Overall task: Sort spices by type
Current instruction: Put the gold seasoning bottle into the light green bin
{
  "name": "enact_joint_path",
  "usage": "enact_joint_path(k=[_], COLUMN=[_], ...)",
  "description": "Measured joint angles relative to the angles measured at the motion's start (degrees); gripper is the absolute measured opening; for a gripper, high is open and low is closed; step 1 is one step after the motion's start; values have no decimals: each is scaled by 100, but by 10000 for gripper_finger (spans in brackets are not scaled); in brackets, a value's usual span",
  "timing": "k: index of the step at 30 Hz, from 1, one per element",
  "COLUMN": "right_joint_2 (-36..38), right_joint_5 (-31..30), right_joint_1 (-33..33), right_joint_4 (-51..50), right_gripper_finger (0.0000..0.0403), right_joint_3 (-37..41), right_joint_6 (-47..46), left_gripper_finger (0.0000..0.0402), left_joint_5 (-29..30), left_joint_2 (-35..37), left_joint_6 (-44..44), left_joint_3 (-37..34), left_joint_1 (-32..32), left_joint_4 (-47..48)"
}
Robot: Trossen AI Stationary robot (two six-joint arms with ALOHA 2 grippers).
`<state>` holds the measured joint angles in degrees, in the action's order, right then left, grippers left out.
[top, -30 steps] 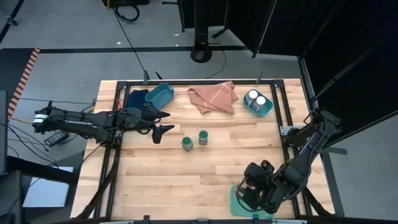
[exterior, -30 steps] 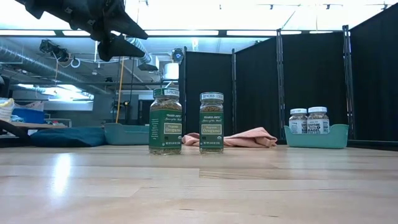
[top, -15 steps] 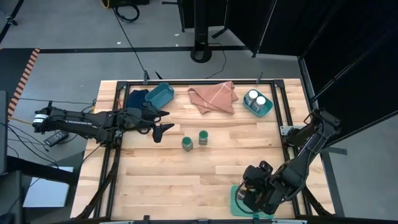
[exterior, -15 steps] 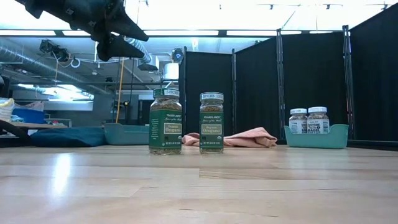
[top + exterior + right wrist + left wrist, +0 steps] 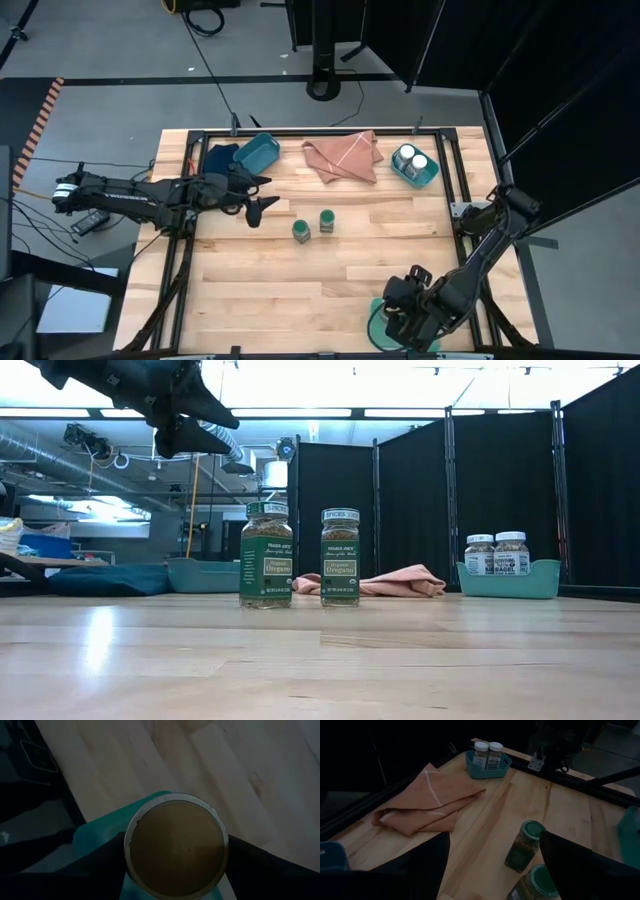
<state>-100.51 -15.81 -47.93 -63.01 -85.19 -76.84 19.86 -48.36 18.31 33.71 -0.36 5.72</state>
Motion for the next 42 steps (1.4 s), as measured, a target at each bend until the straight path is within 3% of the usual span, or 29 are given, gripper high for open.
enact_joint_path(k=[14, 22, 42], right_joint_2=[-175, -439, -804], right_joint_5=[-396, -291, -382], right_joint_1=[-79, -76, -275], right_joint_4=[-6, 20, 80], right_gripper_finger=[292, 294, 294], right_joint_3=[-2, -7, -28], right_joint_6=[535, 1083, 1197], left_gripper_finger=[314, 314, 314], left_joint_5=[26, 68, 402], left_joint_2=[0, 2, 2], left_joint_6=[65, 189, 207], left_joint_3=[0, 0, 2], left_joint_1=[0, -1, 0], left_joint_4=[10, 10, 6])
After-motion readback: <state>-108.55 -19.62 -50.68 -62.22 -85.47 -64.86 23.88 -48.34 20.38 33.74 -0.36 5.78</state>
